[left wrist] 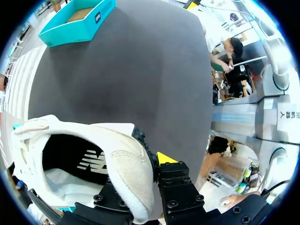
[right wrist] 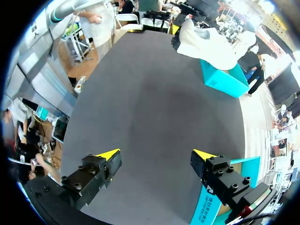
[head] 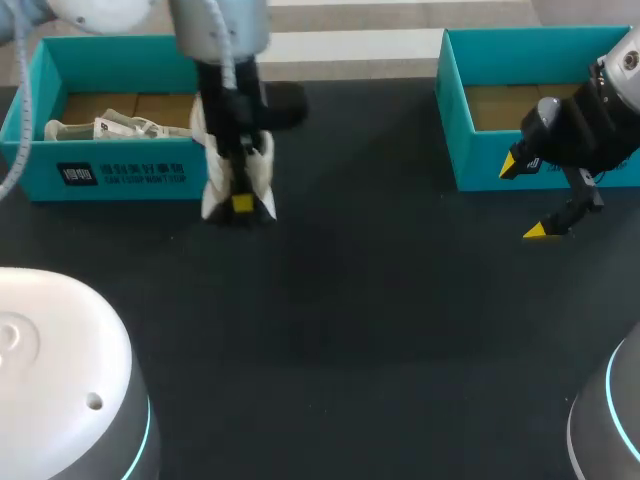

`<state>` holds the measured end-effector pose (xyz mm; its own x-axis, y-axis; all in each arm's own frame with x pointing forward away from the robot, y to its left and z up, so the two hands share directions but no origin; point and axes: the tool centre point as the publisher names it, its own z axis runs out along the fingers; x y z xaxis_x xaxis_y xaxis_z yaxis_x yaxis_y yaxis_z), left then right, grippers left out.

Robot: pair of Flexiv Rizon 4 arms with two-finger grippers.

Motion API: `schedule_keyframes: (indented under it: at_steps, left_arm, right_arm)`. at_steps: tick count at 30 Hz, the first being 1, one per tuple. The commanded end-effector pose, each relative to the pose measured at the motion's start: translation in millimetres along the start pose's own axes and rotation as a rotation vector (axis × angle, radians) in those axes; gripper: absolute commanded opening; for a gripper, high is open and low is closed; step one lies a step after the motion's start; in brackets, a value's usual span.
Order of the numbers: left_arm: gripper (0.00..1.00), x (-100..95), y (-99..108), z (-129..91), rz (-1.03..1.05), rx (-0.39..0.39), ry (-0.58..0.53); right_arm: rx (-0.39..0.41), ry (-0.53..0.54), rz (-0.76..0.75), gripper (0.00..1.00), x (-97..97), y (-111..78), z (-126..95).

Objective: Take the shoe out of the shoebox, open the shoe tongue, remove and reinsert the insole, then place the shoe into the shoebox

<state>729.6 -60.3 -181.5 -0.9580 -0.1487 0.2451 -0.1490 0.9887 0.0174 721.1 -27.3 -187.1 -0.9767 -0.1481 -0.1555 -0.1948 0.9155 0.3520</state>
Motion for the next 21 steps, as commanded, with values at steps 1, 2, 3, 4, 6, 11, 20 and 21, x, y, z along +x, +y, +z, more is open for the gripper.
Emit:
schedule_keyframes:
  at_steps: [1,2,3,4,6,11,20,21]
  left_arm:
    - [0.00,-13.5,59,-14,-0.001,0.085,0.008]
    - [0.00,-16.2,66,-16,0.012,0.080,0.007]
    - [0.00,-19.0,72,-18,0.021,0.076,0.000]
    - [0.00,-21.4,78,-20,0.040,0.075,-0.002]
    - [0.00,-28.2,89,-23,0.057,0.090,-0.002]
    - [0.00,-42.2,105,-28,0.030,0.056,-0.012]
    - [0.00,-42.2,105,-28,0.030,0.056,-0.012]
    - [0.00,-42.2,105,-28,0.030,0.056,-0.012]
  right_arm:
    - [0.004,0.001,0.001,1.00,-1.3,0.9,2]
    - [0.004,0.001,0.001,1.00,-1.3,0.9,2]
    - [0.004,0.001,0.001,1.00,-1.3,0.9,2]
    - [0.004,0.001,0.001,1.00,-1.3,0.9,2]
    - [0.004,0.001,0.001,1.00,-1.3,0.9,2]
    - [0.004,0.001,0.001,1.00,-1.3,0.9,2]
    - [0.004,0.001,0.001,1.00,-1.3,0.9,2]
    - [0.004,0.001,0.001,1.00,-1.3,0.9,2]
